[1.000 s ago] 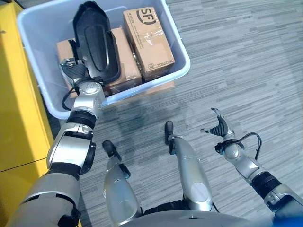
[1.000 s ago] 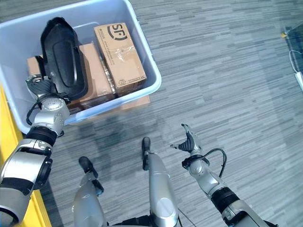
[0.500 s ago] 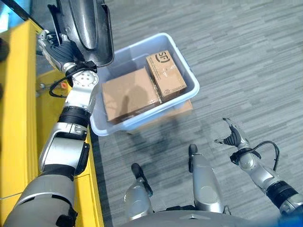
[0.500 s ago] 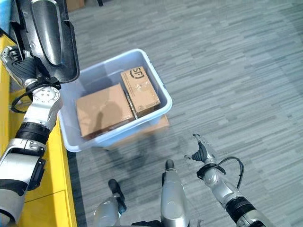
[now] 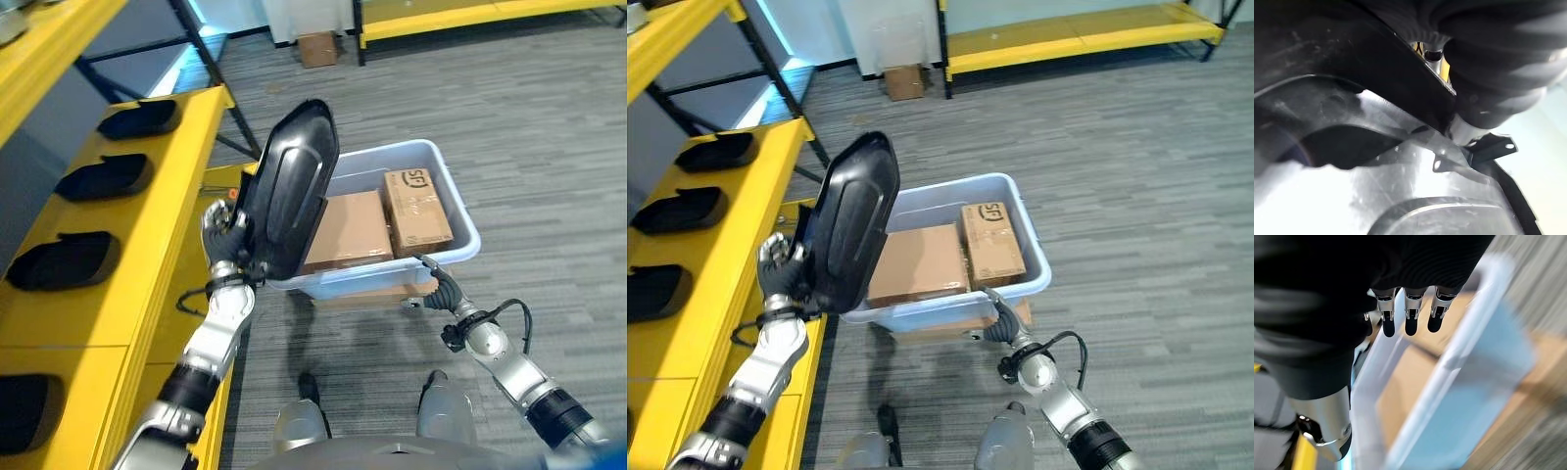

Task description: Move parts from the plastic box to the shelf.

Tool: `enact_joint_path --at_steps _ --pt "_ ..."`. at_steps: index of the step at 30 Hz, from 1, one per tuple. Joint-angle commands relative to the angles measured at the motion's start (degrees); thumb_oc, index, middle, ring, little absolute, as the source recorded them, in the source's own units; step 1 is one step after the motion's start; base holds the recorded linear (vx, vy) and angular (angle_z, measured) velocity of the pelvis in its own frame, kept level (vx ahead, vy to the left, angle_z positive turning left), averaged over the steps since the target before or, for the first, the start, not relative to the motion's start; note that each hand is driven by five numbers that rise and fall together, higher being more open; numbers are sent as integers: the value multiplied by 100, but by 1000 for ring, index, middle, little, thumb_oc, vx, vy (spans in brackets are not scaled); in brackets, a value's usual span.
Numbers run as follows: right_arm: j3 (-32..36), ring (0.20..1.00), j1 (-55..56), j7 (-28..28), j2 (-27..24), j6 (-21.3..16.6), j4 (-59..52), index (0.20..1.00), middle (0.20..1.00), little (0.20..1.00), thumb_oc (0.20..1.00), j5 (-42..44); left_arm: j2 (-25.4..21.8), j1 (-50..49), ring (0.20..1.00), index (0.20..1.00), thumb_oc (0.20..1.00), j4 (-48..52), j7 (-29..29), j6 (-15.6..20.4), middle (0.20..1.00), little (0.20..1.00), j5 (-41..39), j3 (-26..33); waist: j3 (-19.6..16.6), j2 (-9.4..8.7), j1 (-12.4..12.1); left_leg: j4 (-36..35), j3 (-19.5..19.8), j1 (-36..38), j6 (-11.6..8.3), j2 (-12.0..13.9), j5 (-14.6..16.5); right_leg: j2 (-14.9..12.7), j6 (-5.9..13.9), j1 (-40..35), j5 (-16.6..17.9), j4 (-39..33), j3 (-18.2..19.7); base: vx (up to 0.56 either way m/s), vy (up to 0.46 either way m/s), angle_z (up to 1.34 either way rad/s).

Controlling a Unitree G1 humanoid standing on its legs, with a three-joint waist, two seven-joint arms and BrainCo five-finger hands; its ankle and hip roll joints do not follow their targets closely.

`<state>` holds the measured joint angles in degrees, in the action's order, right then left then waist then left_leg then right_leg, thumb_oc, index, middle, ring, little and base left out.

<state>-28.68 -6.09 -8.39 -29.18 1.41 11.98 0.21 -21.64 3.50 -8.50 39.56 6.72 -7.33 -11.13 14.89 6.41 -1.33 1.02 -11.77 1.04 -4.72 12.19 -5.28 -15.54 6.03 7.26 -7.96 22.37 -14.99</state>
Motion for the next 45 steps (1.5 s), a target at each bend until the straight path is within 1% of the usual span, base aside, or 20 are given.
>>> enact_joint_path --at_steps 1,2,5,8,13,17,19,20,21,23,24,25,26,28,29,34,37,39,41,45 --pt "21 1000 -220 193 219 -174 -487 1000 1000 1000 1000 397 -366 306 200 200 200 639 -177 370 200 200 523 494 130 -413 -99 238 401 -26 -324 447 -67 269 -163 -1153 -78 -1077 -469 -21 234 48" --pt "-5 1000 -287 264 213 -150 -686 1000 1000 1000 1000 572 -430 -36 200 200 200 911 -222 371 200 200 710 620 87 -426 -312 171 502 -37 -319 396 -70 247 -139 -1267 -18 -1177 -649 -11 233 42" --pt "-54 1000 -348 204 226 -130 -927 1000 1000 1000 1000 629 -481 -329 200 200 200 1137 -237 363 200 200 797 803 45 -447 -512 79 567 2 -324 316 -6 193 -75 -1417 21 -1288 -830 -20 226 45" --pt "-35 1000 -417 68 273 -104 -1247 1000 1000 1000 1000 775 -590 -625 200 200 200 1413 -348 353 200 200 1034 1065 -93 -524 -811 -106 610 32 -277 128 112 89 130 -1704 199 -1622 -1120 -26 257 32" --pt "-67 1000 -441 -283 499 -35 -1270 1000 1000 1000 1000 692 -763 -645 200 200 200 1508 -602 395 200 200 1222 1281 -345 -598 -1085 -419 515 123 -124 -181 182 -236 463 -1972 670 -1994 -1422 -53 225 25" --pt "-16 1000 -511 -435 807 -63 -1033 1000 1000 1000 1000 619 -846 -584 200 200 200 1516 -907 364 200 200 1037 1378 -501 -725 -1266 -566 344 209 35 -485 403 -520 693 -1990 1191 -1933 -1617 -33 148 13" --pt "-7 1000 -554 -437 907 -155 -902 1000 1000 1000 1000 584 -888 -537 200 200 200 1498 -951 368 200 200 996 1385 -545 -761 -1310 -581 317 188 109 -555 454 -577 753 -1933 1288 -1830 -1644 -60 99 5" --pt "33 1000 -562 -423 928 -238 -852 1000 1000 1000 1000 596 -938 -433 200 200 200 1439 -986 320 200 200 876 1340 -570 -780 -1252 -599 433 135 213 -656 508 -319 710 -1815 1079 -1646 -1410 -112 71 2" --pt "89 1000 -523 -414 887 -259 -891 1000 1000 1000 1000 640 -937 -352 200 200 200 1365 -1015 341 200 200 839 1285 -588 -791 -1189 -602 528 20 293 -725 413 -36 574 -1675 961 -1641 -1285 -104 48 7" --pt "208 1000 -416 -477 772 -329 -1021 1000 1000 1000 1000 536 -873 -246 200 200 200 1339 -1103 308 200 200 801 1174 -630 -834 -1038 -602 856 -70 339 -871 385 599 327 -1487 485 -1700 -808 -40 -16 83" --pt "274 1000 -323 -668 629 -315 -1161 1000 1000 1000 1000 456 -765 -222 200 200 200 1294 -1249 387 200 200 777 1031 -620 -842 -893 -589 1302 -148 348 -1085 323 1103 63 -1316 292 -1776 -225 8 -26 148" --pt "292 1000 -306 -744 593 -282 -1196 1000 1000 1000 1000 468 -726 -232 200 200 200 1277 -1309 442 200 200 773 973 -600 -840 -848 -569 1465 -171 366 -1163 301 1265 -22 -1255 249 -1739 -5 18 -34 165" --pt "322 1000 -284 -890 527 -219 -1250 1000 1000 1000 1000 541 -625 -275 200 200 200 1215 -1374 603 200 200 842 828 -546 -831 -752 -520 1831 -218 412 -1333 256 1555 -181 -1138 197 -1624 439 -25 -24 137" --pt "441 1000 -254 -949 481 -305 -1182 1000 1000 1000 1000 501 -527 -297 200 200 200 1146 -1462 725 200 200 844 686 -515 -834 -673 -515 2204 -294 448 -1528 192 1735 -282 -1098 286 -1758 760 -96 -76 176" --pt "537 1000 -245 -951 449 -458 -1034 1000 1000 1000 1000 532 -379 -364 200 200 200 1039 -1579 770 200 200 531 603 -467 -821 -647 -502 2407 -343 453 -1605 148 1768 -296 -1101 413 -1935 932 -136 -107 126" --pt "587 1000 -358 -958 430 -549 -1002 1000 1000 1000 1000 646 -267 -367 200 200 200 1025 -1412 738 200 200 603 491 -397 -777 -641 -512 2606 -423 422 -1610 92 1710 -270 -1143 569 -2247 1083 -115 -80 43" --pt "585 1000 -374 -901 426 -471 -1143 1000 1000 1000 1000 707 -247 -319 200 200 200 1034 -1354 623 200 200 622 483 -348 -738 -610 -493 2520 -466 394 -1575 62 1690 -296 -1162 544 -2241 1033 -79 -38 18" --pt "637 1000 -300 -878 439 -473 -1202 1000 1000 1000 1000 717 -226 -258 200 200 200 1039 -1370 545 200 200 647 468 -322 -699 -523 -434 2089 -496 378 -1530 100 1634 -288 -1192 517 -2206 818 -81 -4 22" --pt "792 1000 -89 -870 432 -397 -1378 1000 1000 1000 1000 656 -191 -106 200 200 200 1002 -1372 405 200 200 622 369 -310 -677 -263 -184 1111 -473 315 -1359 258 1471 -252 -1236 514 -2177 365 -113 59 86" --pt "953 1000 0 -666 389 -348 -1376 1000 1000 1000 1000 621 -197 -178 200 200 200 1161 -1333 270 200 200 581 417 -323 -719 -84 302 577 -296 234 -1094 570 1191 -236 -1245 535 -2107 95 -78 110 91"
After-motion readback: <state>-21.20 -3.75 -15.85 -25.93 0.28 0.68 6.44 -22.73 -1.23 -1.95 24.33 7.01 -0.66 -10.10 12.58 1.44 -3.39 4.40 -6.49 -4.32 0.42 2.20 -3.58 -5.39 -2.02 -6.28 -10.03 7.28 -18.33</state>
